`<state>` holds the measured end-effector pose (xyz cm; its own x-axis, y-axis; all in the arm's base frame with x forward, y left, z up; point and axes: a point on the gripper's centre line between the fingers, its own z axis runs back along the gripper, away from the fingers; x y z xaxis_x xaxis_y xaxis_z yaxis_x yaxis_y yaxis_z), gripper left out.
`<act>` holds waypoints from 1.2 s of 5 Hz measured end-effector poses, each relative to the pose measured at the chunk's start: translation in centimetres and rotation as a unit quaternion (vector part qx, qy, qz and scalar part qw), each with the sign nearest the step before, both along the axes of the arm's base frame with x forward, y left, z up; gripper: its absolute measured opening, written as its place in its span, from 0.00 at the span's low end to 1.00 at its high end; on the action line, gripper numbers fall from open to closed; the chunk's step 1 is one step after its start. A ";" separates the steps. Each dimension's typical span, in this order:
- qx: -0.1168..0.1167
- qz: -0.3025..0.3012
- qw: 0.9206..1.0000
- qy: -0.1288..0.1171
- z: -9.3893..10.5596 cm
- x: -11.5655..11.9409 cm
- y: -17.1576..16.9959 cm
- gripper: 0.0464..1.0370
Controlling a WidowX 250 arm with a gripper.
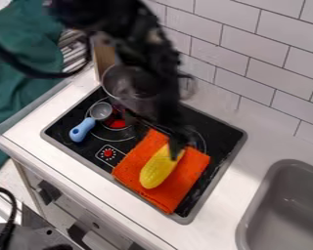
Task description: Move the plastic spatula to the right burner
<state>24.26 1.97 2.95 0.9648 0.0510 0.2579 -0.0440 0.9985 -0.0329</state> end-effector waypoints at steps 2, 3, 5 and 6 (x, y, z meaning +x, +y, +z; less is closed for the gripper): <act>-0.010 0.043 0.999 0.020 -2.2 -0.9 7.0 0.97; -0.012 0.041 0.998 0.040 -3.4 -1.2 9.4 0.97; 0.001 0.044 0.998 0.053 -4.3 -0.6 12.7 0.97; -0.001 0.043 0.997 0.064 -5.3 -0.3 13.2 0.97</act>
<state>23.94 15.21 -2.33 0.9818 0.1347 0.1337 -0.1327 0.9909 -0.0232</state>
